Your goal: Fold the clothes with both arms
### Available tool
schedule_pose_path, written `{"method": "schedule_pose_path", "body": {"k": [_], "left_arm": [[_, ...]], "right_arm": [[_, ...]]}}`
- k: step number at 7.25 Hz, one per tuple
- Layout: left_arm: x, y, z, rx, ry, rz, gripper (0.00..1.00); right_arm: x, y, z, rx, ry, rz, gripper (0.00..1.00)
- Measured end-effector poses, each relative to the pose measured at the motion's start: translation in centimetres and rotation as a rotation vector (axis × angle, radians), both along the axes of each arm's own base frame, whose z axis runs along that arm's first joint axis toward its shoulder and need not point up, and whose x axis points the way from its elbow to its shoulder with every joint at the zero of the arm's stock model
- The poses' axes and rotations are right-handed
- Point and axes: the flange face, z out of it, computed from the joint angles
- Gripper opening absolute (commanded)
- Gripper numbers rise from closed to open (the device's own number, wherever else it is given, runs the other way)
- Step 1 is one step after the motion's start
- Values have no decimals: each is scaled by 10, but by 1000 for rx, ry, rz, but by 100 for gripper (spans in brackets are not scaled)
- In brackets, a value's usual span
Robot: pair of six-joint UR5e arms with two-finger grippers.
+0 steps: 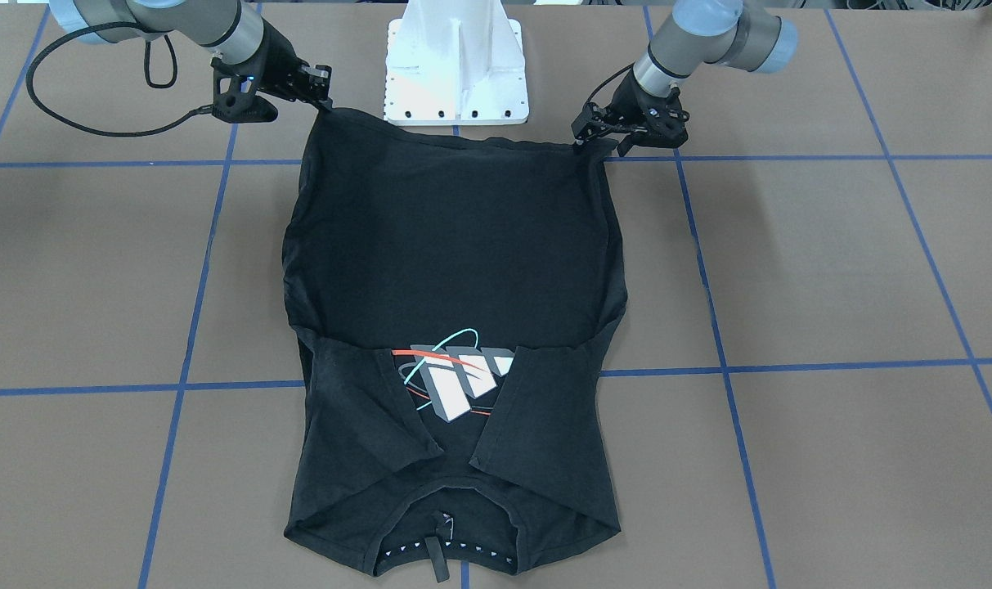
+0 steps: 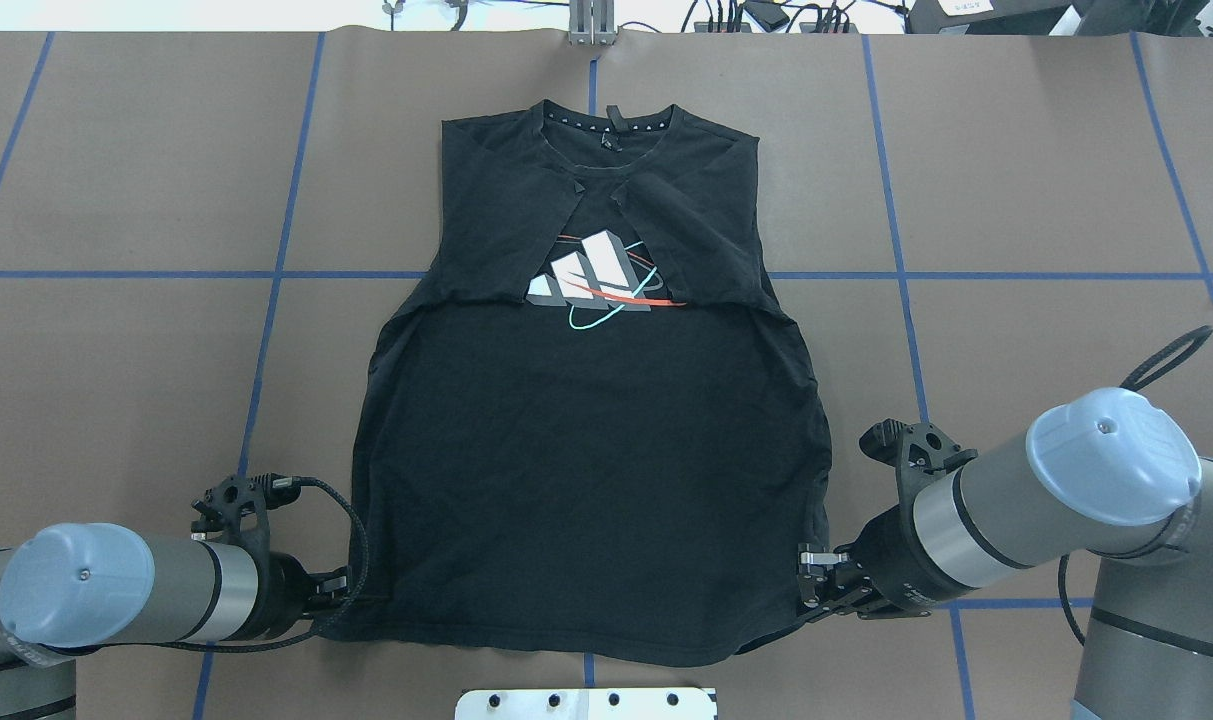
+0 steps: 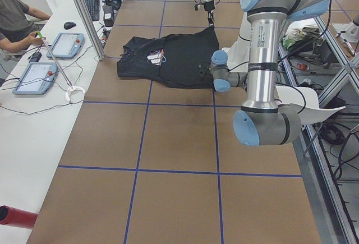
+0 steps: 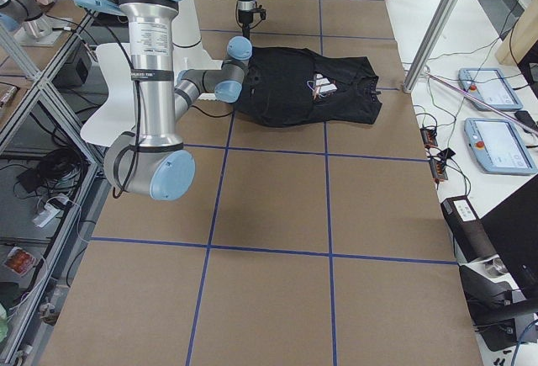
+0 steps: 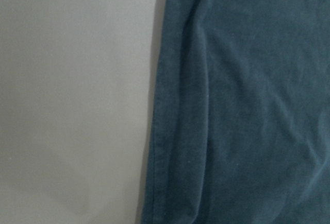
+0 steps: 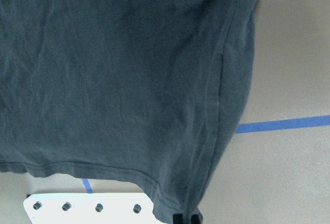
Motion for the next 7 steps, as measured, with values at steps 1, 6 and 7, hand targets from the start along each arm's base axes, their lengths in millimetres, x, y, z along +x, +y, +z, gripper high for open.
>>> {"method": "schedule_pose_path", "body": {"k": [1,6,7], "left_arm": [[1,2,0,1,-2,2,92],[3,6,-1,9,-9,0,64],[5,9,0,8,-13,6,64]], "right_arm": [[0,0,0,-1,0,0,0],[2,-2,0,-1,-1,2,0],[2,-2,0,-2,-1,2,0]]}}
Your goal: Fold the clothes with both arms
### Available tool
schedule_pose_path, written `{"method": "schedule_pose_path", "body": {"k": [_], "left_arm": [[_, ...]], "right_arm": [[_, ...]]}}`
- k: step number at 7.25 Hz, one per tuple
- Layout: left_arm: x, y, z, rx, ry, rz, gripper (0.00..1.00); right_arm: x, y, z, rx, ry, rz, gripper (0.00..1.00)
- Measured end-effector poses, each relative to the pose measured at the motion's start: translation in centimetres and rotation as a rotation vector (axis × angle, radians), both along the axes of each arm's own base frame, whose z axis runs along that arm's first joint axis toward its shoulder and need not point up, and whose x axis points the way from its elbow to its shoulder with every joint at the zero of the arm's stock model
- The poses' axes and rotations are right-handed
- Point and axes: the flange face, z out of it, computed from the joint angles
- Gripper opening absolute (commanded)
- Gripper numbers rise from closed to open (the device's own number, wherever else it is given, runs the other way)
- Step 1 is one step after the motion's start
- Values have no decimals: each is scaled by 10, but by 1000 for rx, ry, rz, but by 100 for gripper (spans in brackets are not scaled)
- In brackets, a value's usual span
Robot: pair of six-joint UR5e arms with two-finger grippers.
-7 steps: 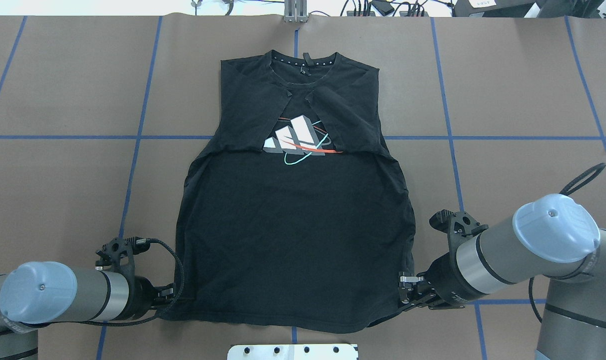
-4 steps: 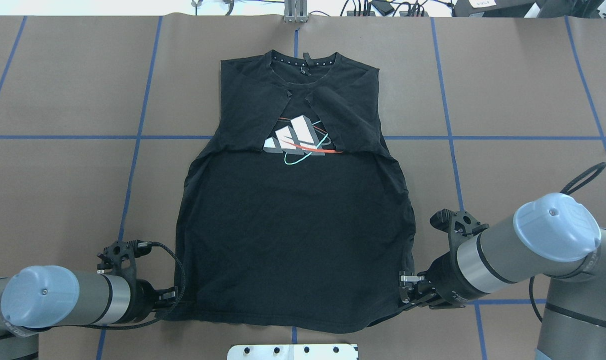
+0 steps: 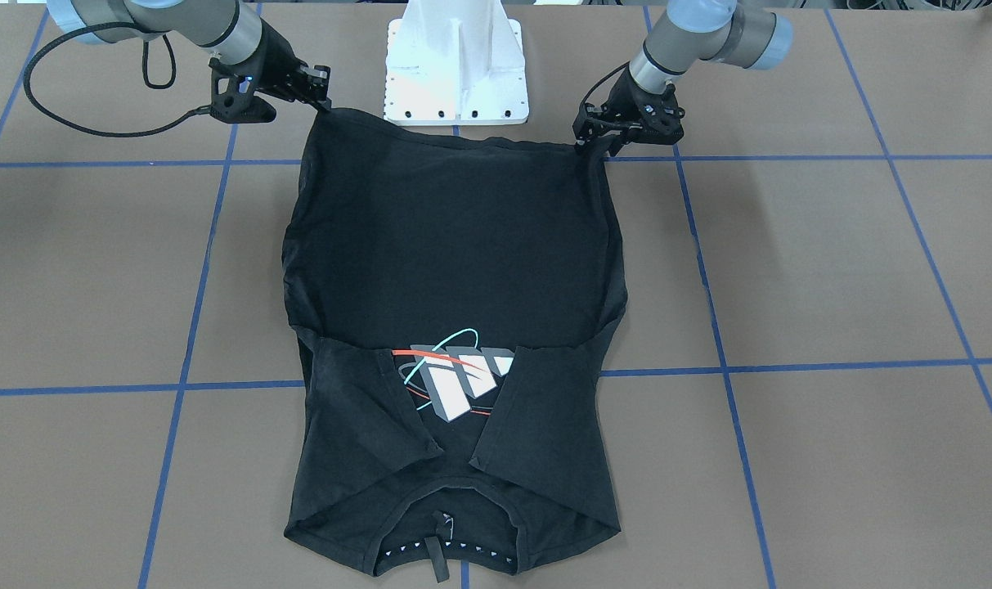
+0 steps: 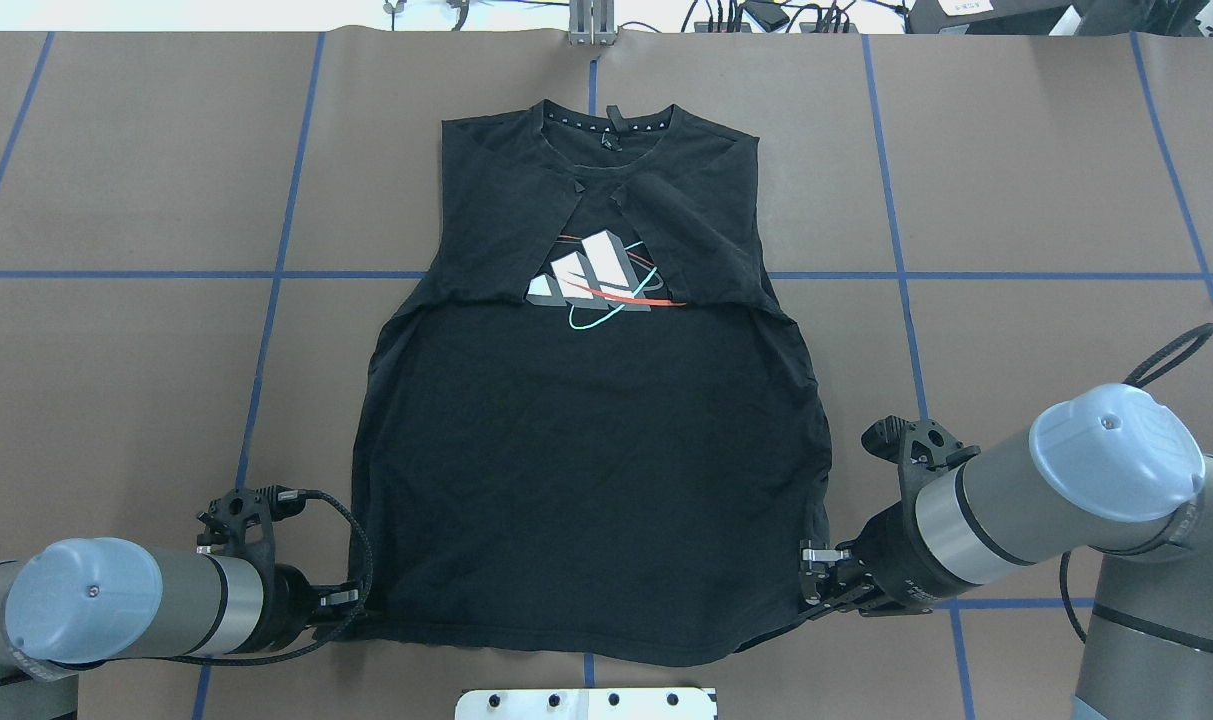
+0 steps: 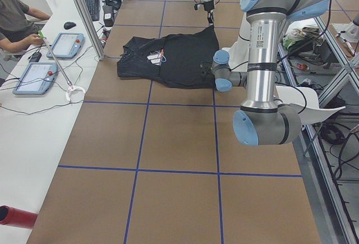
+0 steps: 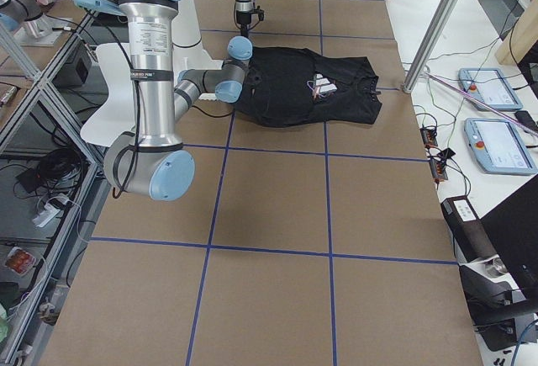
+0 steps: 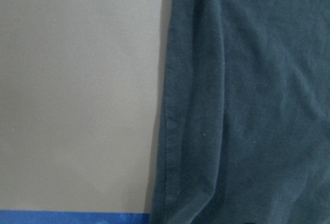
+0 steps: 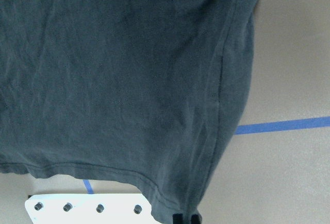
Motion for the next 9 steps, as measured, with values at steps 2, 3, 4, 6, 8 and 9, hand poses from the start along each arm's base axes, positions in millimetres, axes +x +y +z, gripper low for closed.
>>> {"method": "schedule_pose_path", "body": {"k": [2,3,4,6,8,9], "left_arm": [[2,6,1,0,-4,12,64],[3,8,1,0,-5,15,64],[3,8,2,-1,-11,17,59],[4,9,4,-4,-24,18,51],[2,9,2,-5,-28,17,48],[0,9,-2,-6,-33,17,48]], "right_arm": [[0,-1,1,-1,2,1,0],[1,-1,1,-2,2,2,0],[2,-2,1,-4,1,1,0],[3,-4,1,-8,1,0,0],[4,-5,2,-9,1,0,0],[4,-6,2,-9,2,1,0]]}}
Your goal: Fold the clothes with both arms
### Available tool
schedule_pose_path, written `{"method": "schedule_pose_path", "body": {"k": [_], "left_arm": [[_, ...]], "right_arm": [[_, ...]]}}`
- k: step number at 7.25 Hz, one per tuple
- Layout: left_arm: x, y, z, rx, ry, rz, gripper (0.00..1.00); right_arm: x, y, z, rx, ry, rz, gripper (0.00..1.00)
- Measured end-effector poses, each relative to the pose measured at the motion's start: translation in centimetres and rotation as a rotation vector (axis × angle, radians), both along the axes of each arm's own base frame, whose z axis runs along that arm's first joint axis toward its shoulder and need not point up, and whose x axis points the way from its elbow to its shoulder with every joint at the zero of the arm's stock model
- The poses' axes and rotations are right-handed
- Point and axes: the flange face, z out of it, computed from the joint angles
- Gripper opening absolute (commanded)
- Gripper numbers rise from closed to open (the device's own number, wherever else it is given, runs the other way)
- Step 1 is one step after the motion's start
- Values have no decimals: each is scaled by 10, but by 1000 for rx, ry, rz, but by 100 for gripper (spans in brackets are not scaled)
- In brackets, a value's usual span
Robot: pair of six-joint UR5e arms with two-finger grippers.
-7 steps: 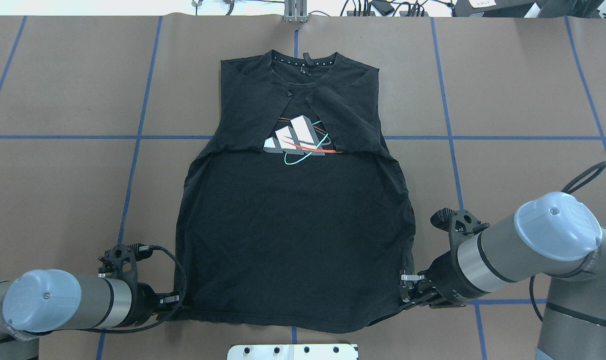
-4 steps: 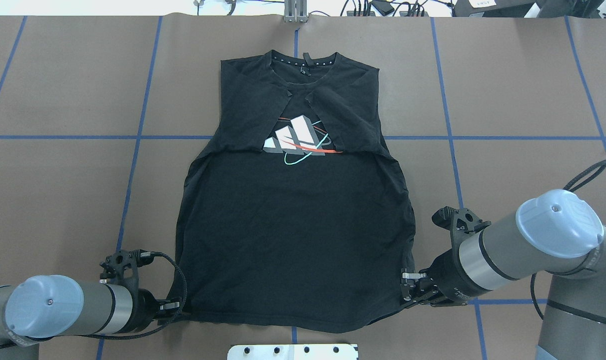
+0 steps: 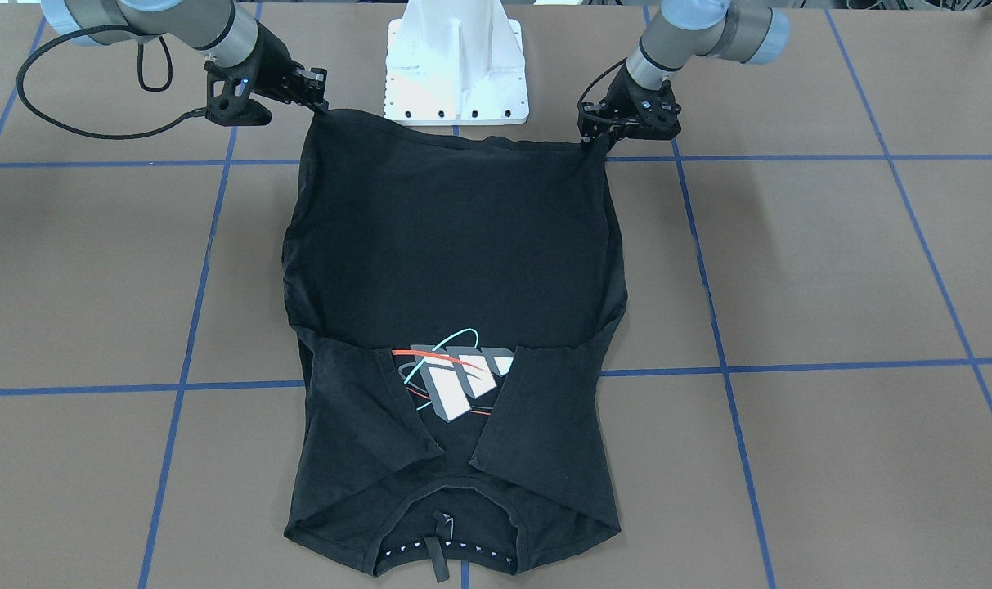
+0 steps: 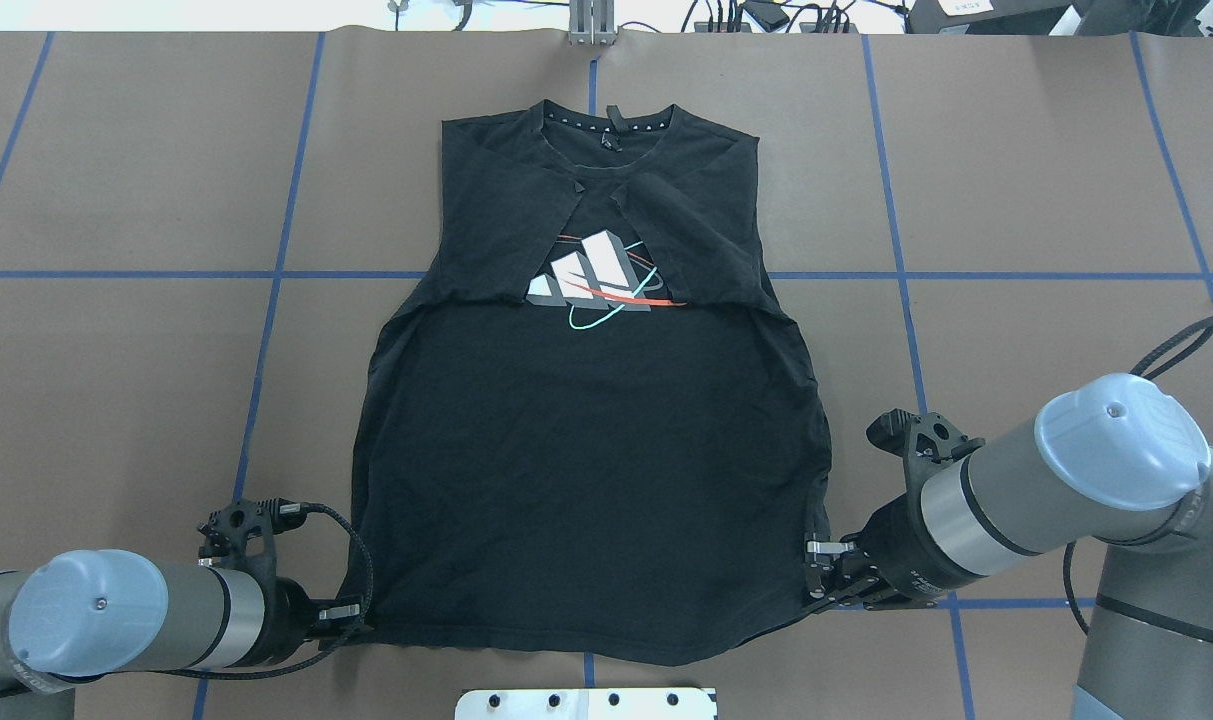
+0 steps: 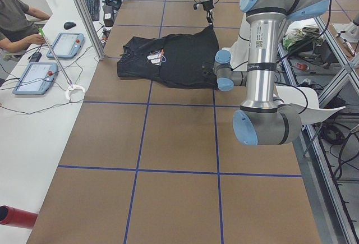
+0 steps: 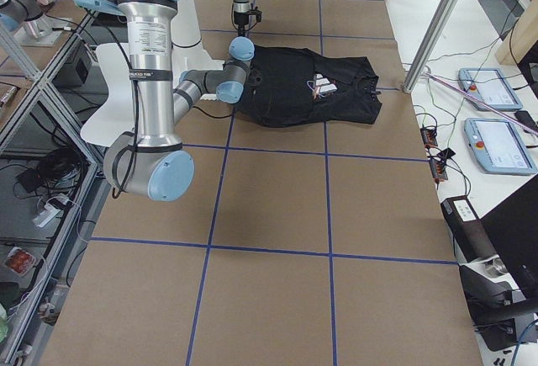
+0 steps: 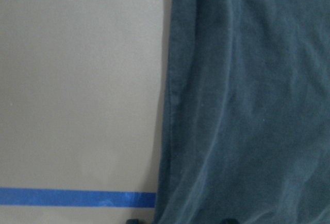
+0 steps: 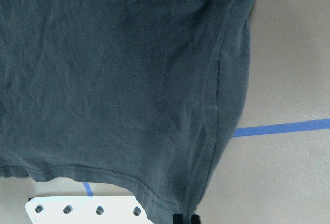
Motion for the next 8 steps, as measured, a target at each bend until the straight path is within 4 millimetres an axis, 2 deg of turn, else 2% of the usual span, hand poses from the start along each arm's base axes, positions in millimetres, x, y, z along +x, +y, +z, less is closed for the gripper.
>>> {"method": "schedule_pose_path", "body": {"k": [3,8], "left_arm": [[-5,1,-9,-4,-22,0,44],[-12,3,-5,-7,-34,2,41]], "right_arm": [[0,-1,0,0,1,1,0],[0,-2,1,1,1,3,0]]}}
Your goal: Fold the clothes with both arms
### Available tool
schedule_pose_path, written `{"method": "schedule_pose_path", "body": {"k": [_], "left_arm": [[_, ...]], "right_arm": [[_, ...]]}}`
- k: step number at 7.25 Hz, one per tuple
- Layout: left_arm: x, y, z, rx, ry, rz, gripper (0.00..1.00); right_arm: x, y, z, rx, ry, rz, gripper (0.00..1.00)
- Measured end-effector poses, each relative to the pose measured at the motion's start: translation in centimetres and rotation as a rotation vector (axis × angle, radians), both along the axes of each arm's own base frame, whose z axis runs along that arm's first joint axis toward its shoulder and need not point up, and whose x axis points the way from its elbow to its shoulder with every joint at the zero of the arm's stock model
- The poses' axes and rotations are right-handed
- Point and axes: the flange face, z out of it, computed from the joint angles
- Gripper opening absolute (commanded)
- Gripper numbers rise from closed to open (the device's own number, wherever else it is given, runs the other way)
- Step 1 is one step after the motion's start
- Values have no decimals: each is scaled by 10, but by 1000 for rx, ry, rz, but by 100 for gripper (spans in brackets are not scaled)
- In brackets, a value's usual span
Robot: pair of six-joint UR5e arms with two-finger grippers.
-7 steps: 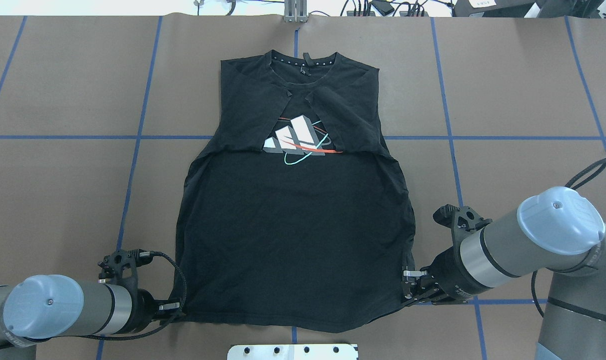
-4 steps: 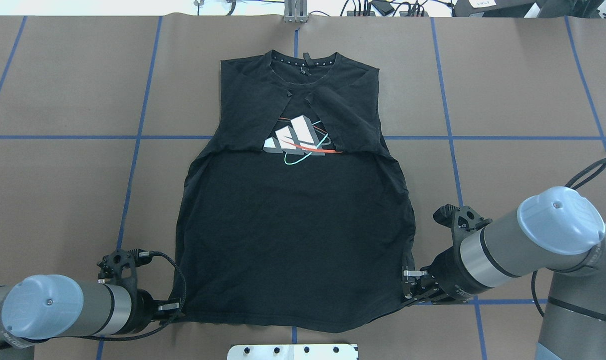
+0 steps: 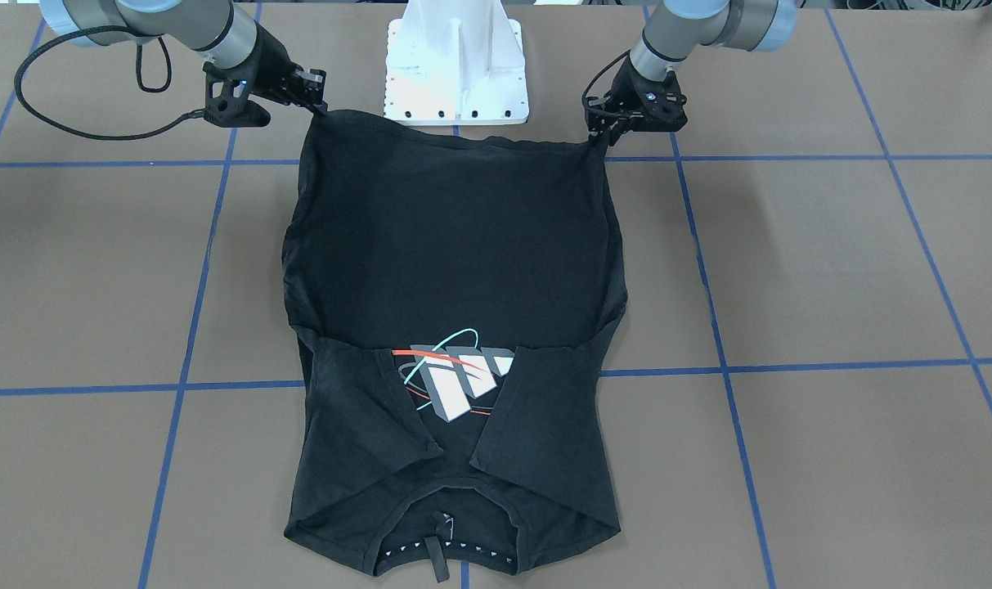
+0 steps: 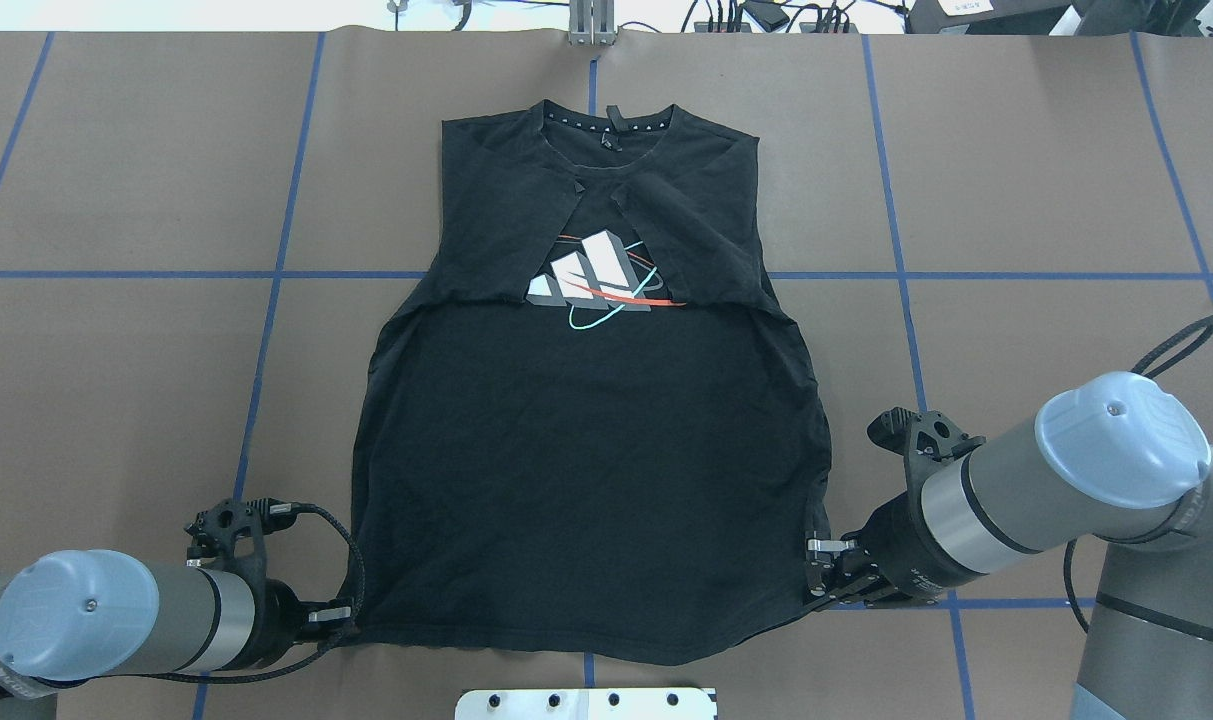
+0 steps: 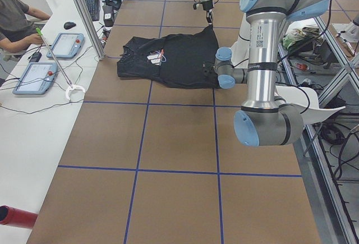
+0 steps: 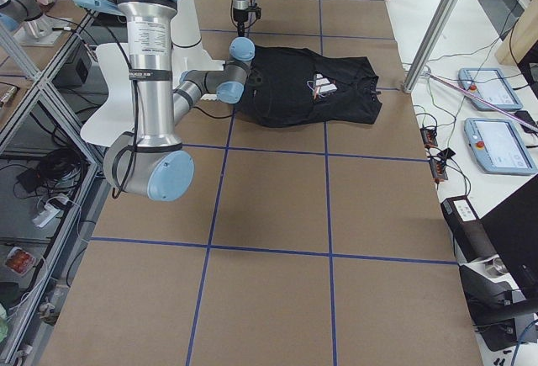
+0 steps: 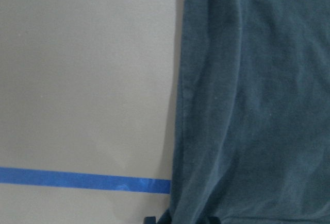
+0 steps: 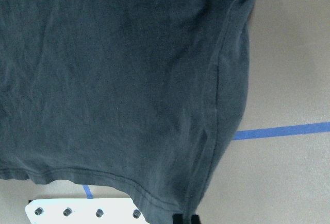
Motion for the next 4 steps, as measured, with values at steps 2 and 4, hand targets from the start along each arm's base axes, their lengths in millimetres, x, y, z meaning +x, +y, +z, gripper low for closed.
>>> {"method": "schedule_pose_path", "body": {"k": [2,4], "left_arm": [[-1,0,-1,0,-1,1,8],[-1,1,-2,-1,-1,2,0]], "right_arm": [[0,0,0,0,0,0,0],[0,0,0,0,0,0,0]]}}
